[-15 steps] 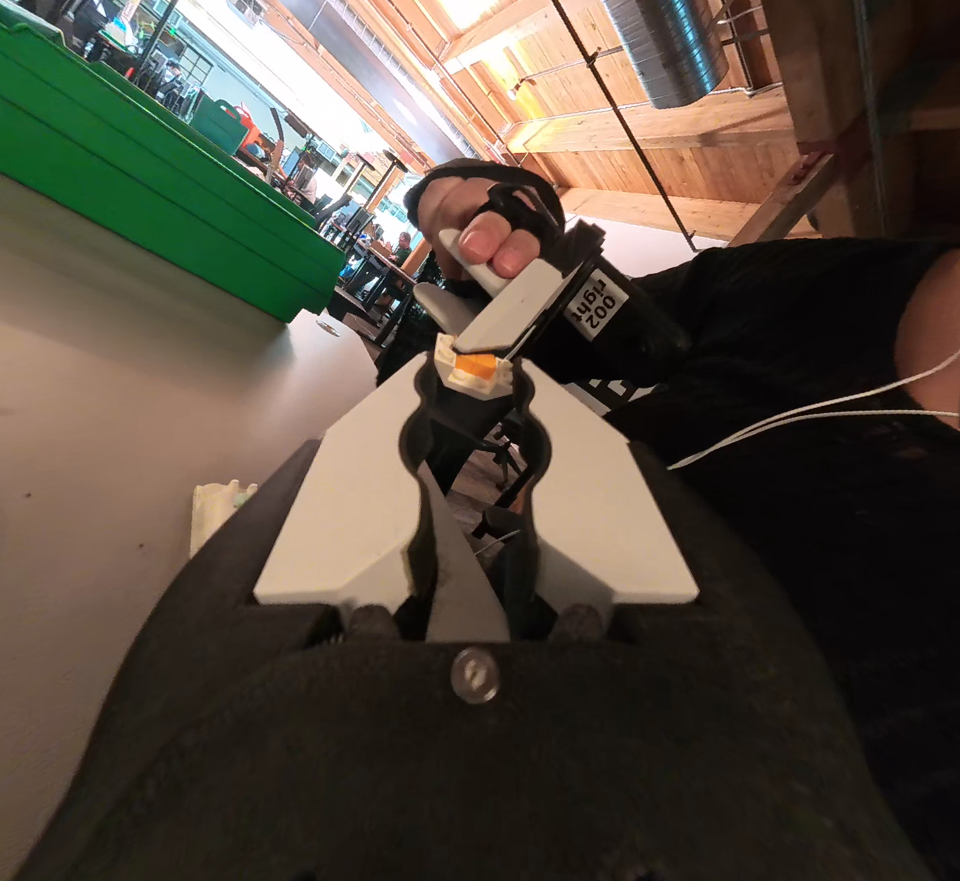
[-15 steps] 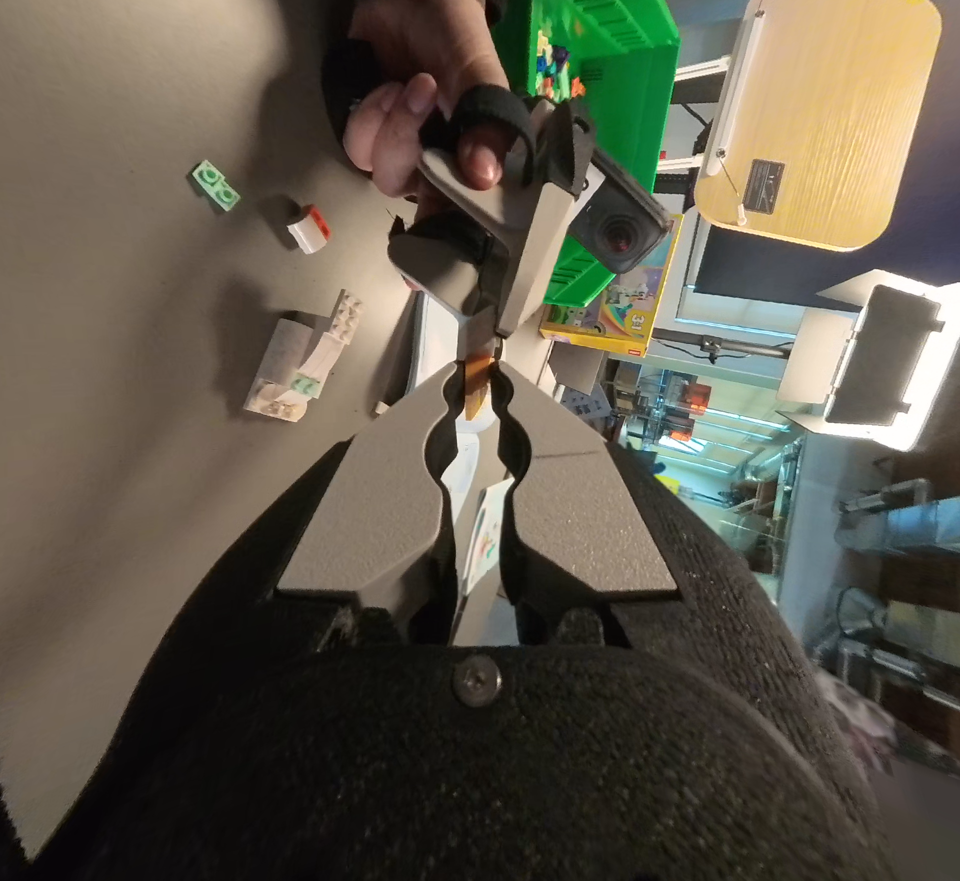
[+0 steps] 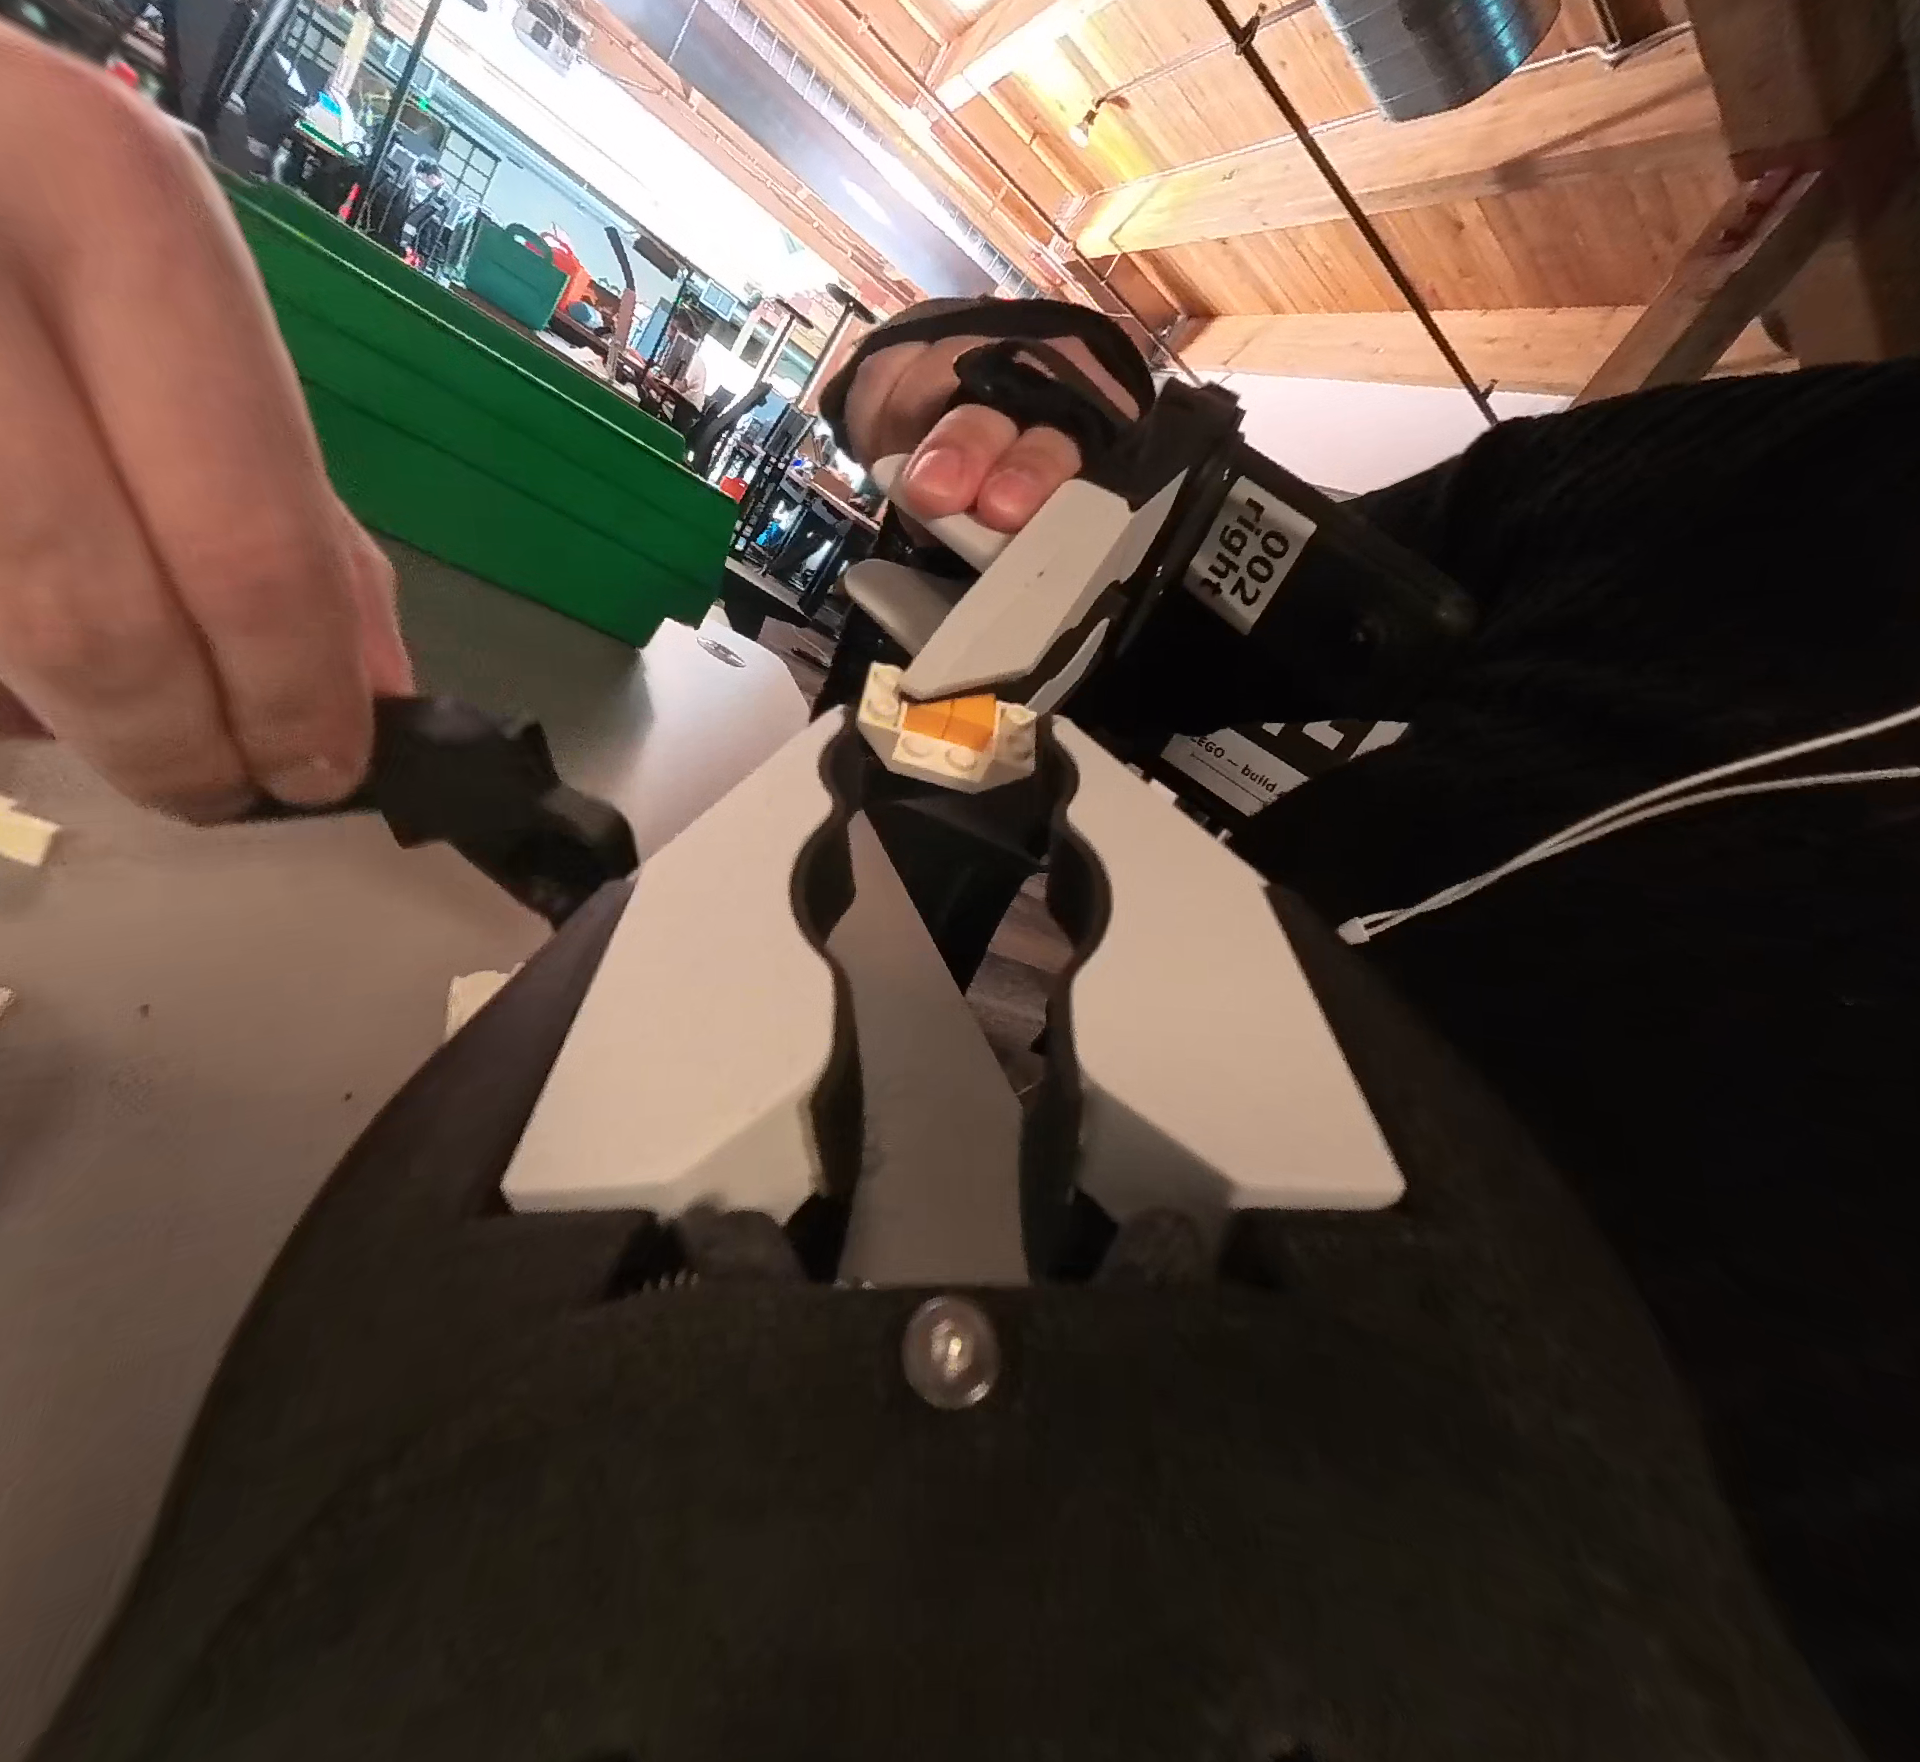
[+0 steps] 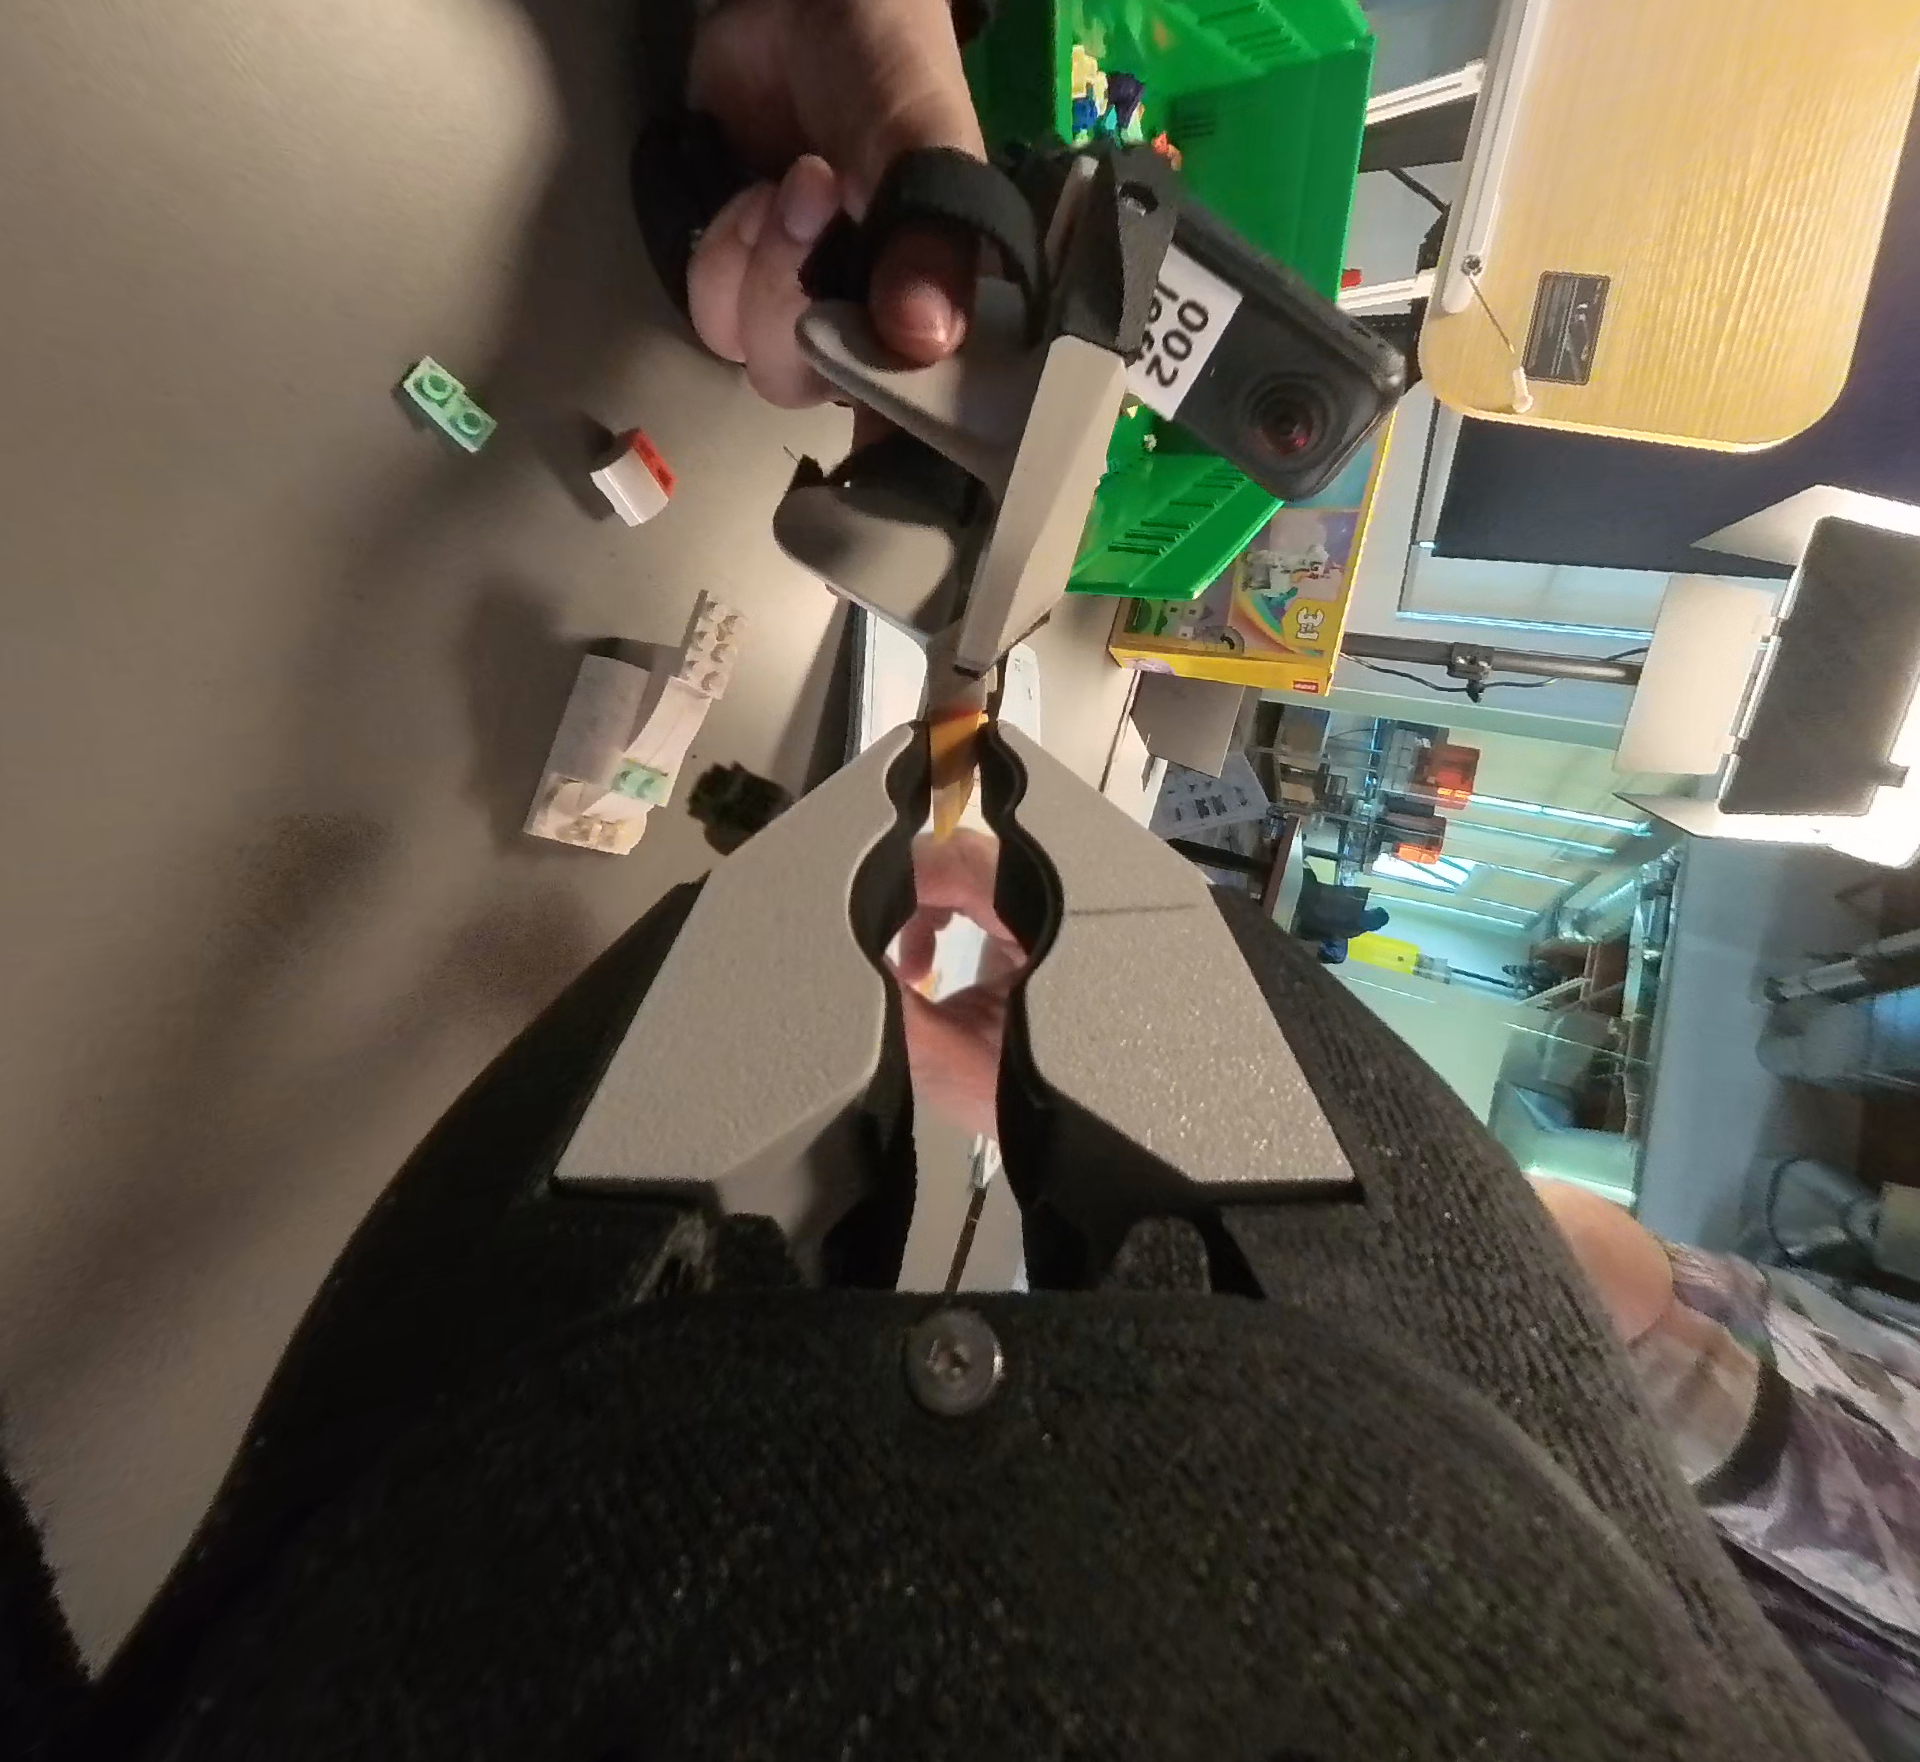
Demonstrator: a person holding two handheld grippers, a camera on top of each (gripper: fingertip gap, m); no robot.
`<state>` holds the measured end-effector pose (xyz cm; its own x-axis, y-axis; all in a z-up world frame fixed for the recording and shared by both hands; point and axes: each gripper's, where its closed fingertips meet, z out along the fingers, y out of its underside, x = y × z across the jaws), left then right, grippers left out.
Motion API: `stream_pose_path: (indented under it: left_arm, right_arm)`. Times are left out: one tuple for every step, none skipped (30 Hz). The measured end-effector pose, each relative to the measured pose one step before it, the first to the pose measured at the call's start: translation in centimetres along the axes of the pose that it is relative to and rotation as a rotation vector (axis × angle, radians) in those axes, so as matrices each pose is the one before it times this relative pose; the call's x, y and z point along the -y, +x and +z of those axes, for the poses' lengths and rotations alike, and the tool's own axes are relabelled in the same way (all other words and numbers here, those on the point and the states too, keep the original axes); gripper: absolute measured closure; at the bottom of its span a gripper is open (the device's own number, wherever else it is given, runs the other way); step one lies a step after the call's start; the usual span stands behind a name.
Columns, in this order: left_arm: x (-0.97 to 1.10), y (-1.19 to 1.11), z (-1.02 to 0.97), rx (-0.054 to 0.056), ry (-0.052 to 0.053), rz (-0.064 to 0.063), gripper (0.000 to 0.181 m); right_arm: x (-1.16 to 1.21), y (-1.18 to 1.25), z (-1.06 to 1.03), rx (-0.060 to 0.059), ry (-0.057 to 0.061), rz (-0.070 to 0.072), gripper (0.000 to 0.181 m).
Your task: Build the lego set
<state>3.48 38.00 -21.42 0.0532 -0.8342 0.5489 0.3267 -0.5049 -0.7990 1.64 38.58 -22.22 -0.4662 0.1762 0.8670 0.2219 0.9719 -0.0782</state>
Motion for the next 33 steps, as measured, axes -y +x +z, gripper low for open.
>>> stream_pose_path:
  left_arm:
    - [-0.003, 0.026, 0.001, -0.0034, -0.0001, -0.0020, 0.149]
    - [0.005, 0.042, 0.000, -0.0020, 0.0003, 0.0032, 0.150]
    - [-0.017, 0.054, -0.006, -0.0013, -0.0032, 0.0065, 0.150]
    - [-0.038, 0.012, -0.017, 0.0004, -0.0053, 0.0045, 0.150]
    - [-0.059, -0.015, 0.011, 0.0026, -0.0040, 0.0032, 0.150]
    - [-0.031, 0.000, 0.013, 0.0028, -0.0021, 0.0036, 0.150]
    - [-0.023, 0.001, -0.005, 0.0012, -0.0025, 0.0021, 0.150]
    - [0.034, 0.072, -0.010, -0.0041, 0.0003, 0.0001, 0.150]
    - [0.027, 0.044, -0.006, -0.0008, -0.0005, 0.0015, 0.150]
    - [0.004, 0.000, -0.008, 0.0035, -0.0013, 0.0068, 0.150]
    - [0.061, 0.050, -0.025, -0.0003, 0.0011, 0.0045, 0.150]
    - [0.092, 0.016, -0.040, 0.0004, 0.0021, 0.0000, 0.151]
    - [0.089, -0.050, -0.077, 0.0034, 0.0039, -0.0006, 0.150]
    - [0.124, -0.094, -0.101, 0.0048, 0.0063, -0.0003, 0.150]
    - [0.165, -0.086, -0.119, 0.0046, 0.0064, -0.0004, 0.151]
    - [0.213, -0.148, -0.145, 0.0106, 0.0084, 0.0030, 0.150]
    - [0.155, -0.272, -0.164, 0.0181, 0.0037, 0.0031, 0.150]
    - [0.153, -0.344, -0.188, 0.0229, 0.0043, 0.0046, 0.150]
    - [0.271, -0.246, -0.197, 0.0199, 0.0123, 0.0100, 0.150]
    - [0.263, -0.176, -0.172, 0.0175, 0.0107, 0.0134, 0.150]
    - [0.182, -0.272, -0.153, 0.0246, 0.0045, 0.0191, 0.150]
    - [0.086, -0.251, -0.121, 0.0255, -0.0021, 0.0275, 0.150]
    - [0.027, -0.248, -0.086, 0.0297, -0.0052, 0.0354, 0.150]
    - [0.006, -0.187, -0.031, 0.0285, -0.0066, 0.0409, 0.150]
    - [-0.045, -0.103, -0.006, 0.0237, -0.0083, 0.0388, 0.150]
    - [-0.029, -0.171, -0.005, 0.0266, -0.0063, 0.0345, 0.150]
    - [-0.019, -0.288, -0.044, 0.0319, -0.0036, 0.0315, 0.150]
    - [0.003, -0.322, -0.059, 0.0294, -0.0012, 0.0251, 0.150]
    - [0.102, -0.371, -0.097, 0.0295, 0.0048, 0.0174, 0.150]
    - [0.199, -0.442, -0.156, 0.0319, 0.0117, 0.0143, 0.150]
    - [0.212, -0.437, -0.187, 0.0290, 0.0122, 0.0151, 0.150]
    - [0.218, -0.421, -0.200, 0.0271, 0.0115, 0.0152, 0.150]
    - [0.245, -0.432, -0.203, 0.0284, 0.0119, 0.0148, 0.150]
  right_arm:
    - [0.017, 0.019, -0.010, 0.0000, 0.0007, -0.0024, 0.174]
    - [0.037, 0.022, -0.017, -0.0014, 0.0018, -0.0028, 0.174]
    - [0.049, 0.004, -0.007, -0.0001, 0.0015, -0.0006, 0.174]
    - [0.051, -0.027, -0.005, 0.0010, 0.0013, -0.0029, 0.174]
    - [0.018, -0.027, -0.006, 0.0005, 0.0014, -0.0051, 0.174]
    - [0.011, -0.030, 0.002, 0.0010, 0.0019, 0.0000, 0.174]
    - [0.041, 0.020, -0.010, -0.0022, 0.0037, 0.0055, 0.174]
    - [0.075, 0.044, -0.017, -0.0057, 0.0059, 0.0056, 0.173]
    - [0.044, -0.004, -0.010, -0.0040, 0.0046, 0.0055, 0.173]
    - [0.036, -0.118, 0.005, 0.0031, 0.0031, 0.0062, 0.167]
    - [0.024, -0.148, 0.005, 0.0032, 0.0008, 0.0080, 0.159]
    - [-0.008, -0.103, 0.021, -0.0015, -0.0020, 0.0068, 0.151]
    - [-0.027, -0.066, -0.029, -0.0050, -0.0024, 0.0035, 0.147]
    - [-0.031, -0.026, -0.080, -0.0074, -0.0014, 0.0034, 0.144]
    - [-0.061, 0.036, -0.124, -0.0105, -0.0016, 0.0079, 0.141]
    - [-0.107, 0.076, -0.181, -0.0120, -0.0022, 0.0134, 0.138]
    - [-0.155, 0.060, -0.229, -0.0111, -0.0029, 0.0201, 0.137]
    - [-0.223, 0.046, -0.240, -0.0117, -0.0040, 0.0296, 0.137]
    - [-0.248, 0.040, -0.266, -0.0147, -0.0037, 0.0394, 0.136]
    - [-0.289, -0.005, -0.266, -0.0161, -0.0041, 0.0466, 0.136]
    - [-0.359, -0.006, -0.251, -0.0201, -0.0064, 0.0553, 0.136]
    - [-0.347, 0.022, -0.238, -0.0269, -0.0032, 0.0703, 0.136]
    - [-0.200, 0.040, -0.231, -0.0337, 0.0071, 0.0908, 0.138]
    - [-0.126, 0.061, -0.212, -0.0390, 0.0143, 0.1063, 0.139]
    - [-0.199, 0.126, -0.197, -0.0475, 0.0134, 0.1007, 0.140]
    - [-0.332, 0.317, -0.205, -0.0614, 0.0100, 0.0839, 0.141]
    - [-0.424, 0.530, -0.206, -0.0751, 0.0094, 0.0763, 0.142]
    - [-0.403, 0.640, -0.210, -0.0802, 0.0130, 0.0773, 0.143]
    - [-0.352, 0.523, -0.199, -0.0707, 0.0145, 0.0728, 0.144]
    - [-0.328, 0.338, -0.151, -0.0584, 0.0104, 0.0546, 0.145]
    - [-0.307, 0.166, -0.103, -0.0496, 0.0056, 0.0302, 0.148]
    - [-0.243, -0.075, -0.032, -0.0335, 0.0042, 0.0125, 0.149]
    - [-0.210, -0.271, 0.049, -0.0180, 0.0026, 0.0050, 0.150]
